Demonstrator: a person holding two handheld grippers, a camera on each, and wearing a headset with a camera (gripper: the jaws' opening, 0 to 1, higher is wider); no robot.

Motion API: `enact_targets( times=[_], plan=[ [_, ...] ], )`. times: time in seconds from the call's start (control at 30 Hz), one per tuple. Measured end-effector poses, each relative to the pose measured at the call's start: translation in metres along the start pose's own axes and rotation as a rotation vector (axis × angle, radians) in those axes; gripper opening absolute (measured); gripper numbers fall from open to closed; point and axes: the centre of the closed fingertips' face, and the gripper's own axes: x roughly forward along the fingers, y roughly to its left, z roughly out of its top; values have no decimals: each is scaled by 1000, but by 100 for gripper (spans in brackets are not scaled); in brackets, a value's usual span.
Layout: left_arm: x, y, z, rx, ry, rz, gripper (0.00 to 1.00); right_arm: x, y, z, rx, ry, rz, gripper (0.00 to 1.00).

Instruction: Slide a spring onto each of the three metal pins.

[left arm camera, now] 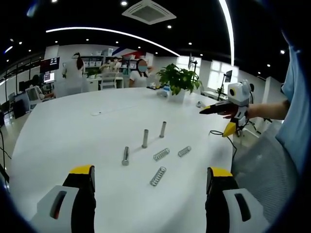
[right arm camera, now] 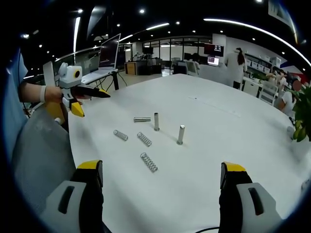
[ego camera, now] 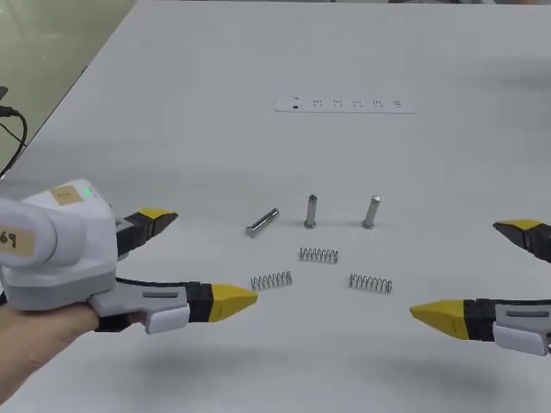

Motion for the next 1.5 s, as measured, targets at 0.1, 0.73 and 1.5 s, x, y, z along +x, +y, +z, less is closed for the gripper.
enact_targets(
  times=[0.1, 0.73, 1.5],
  plan=[
    [0, 0, 0, 4, 1, -3, 93, 0, -1, -1, -4, 2, -2, 100],
    [1, 4, 2, 9, 5, -6, 93, -3, -3, -5, -4, 12, -5, 100],
    [15, 5, -5, 38, 69, -55, 93, 7, -2, -9, -27, 32, 34, 100]
  ],
)
